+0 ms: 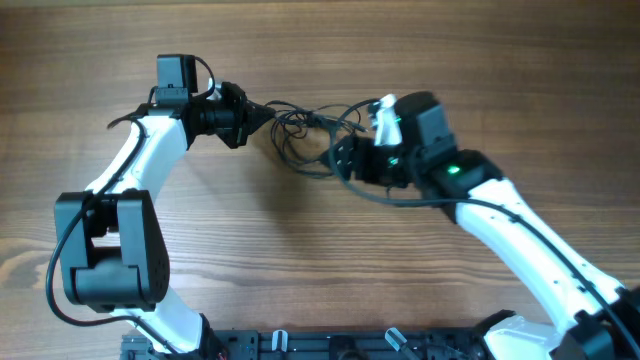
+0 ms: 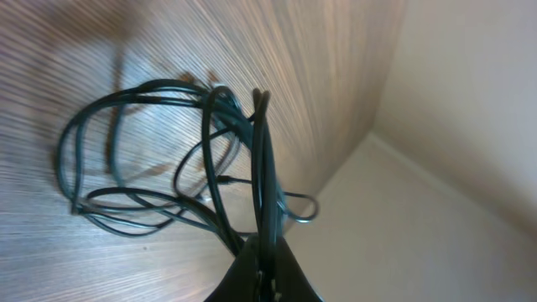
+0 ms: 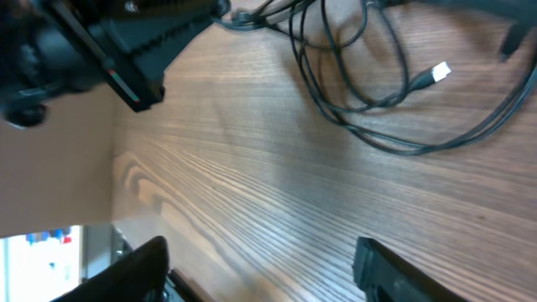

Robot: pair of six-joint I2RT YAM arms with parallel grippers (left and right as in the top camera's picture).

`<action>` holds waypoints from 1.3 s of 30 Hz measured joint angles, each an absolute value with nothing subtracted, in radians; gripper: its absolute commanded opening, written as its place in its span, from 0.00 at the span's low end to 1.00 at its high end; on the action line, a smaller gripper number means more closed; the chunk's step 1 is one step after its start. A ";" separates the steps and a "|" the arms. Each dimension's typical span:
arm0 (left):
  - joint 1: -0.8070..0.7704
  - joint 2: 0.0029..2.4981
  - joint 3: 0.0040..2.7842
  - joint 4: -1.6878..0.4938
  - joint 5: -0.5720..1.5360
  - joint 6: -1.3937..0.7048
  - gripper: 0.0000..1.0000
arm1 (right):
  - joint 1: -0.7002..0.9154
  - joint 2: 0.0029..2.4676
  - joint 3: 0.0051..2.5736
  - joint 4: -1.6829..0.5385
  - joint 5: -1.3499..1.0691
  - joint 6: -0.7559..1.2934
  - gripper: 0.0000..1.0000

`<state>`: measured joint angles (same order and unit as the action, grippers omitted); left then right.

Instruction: Untangle cables

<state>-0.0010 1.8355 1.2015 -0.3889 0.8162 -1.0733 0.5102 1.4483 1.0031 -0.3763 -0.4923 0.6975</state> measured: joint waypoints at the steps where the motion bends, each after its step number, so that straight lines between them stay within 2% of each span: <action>1: -0.001 1.835 1.201 -0.397 0.802 -1.084 0.04 | 0.535 1.462 1.003 -0.356 -0.467 0.710 0.66; 8: -0.001 1.835 1.201 -0.424 0.772 -1.132 0.04 | 0.651 1.593 1.003 -0.164 -0.270 0.745 0.66; 15: -0.001 1.835 1.201 -0.427 0.789 -1.143 0.04 | 0.659 1.740 1.000 0.063 -0.100 0.755 0.67; 25: -0.001 1.835 1.201 -0.422 0.871 -1.151 0.04 | 0.659 1.902 0.995 0.359 -0.058 0.759 0.66; 27: -0.001 1.835 1.201 -0.422 0.875 -1.151 0.04 | 0.659 1.921 0.994 0.392 -0.054 0.759 0.58; 28: -0.001 1.835 1.201 -0.421 0.878 -1.151 0.04 | 0.659 1.928 0.994 0.403 -0.044 0.759 0.48; 29: -0.001 1.835 1.201 -0.421 0.881 -1.151 0.04 | 0.659 1.931 0.994 0.407 -0.036 0.759 0.42; 36: -0.001 1.835 1.201 -0.422 0.894 -1.151 0.04 | 0.659 1.931 0.993 0.433 0.015 0.763 0.38; 38: -0.001 1.835 1.201 -0.422 0.897 -1.152 0.04 | 0.659 1.931 0.993 0.436 0.020 0.763 0.33; 39: -0.001 1.835 1.201 -0.422 0.899 -1.154 0.04 | 0.659 1.931 0.993 0.436 0.023 0.763 0.26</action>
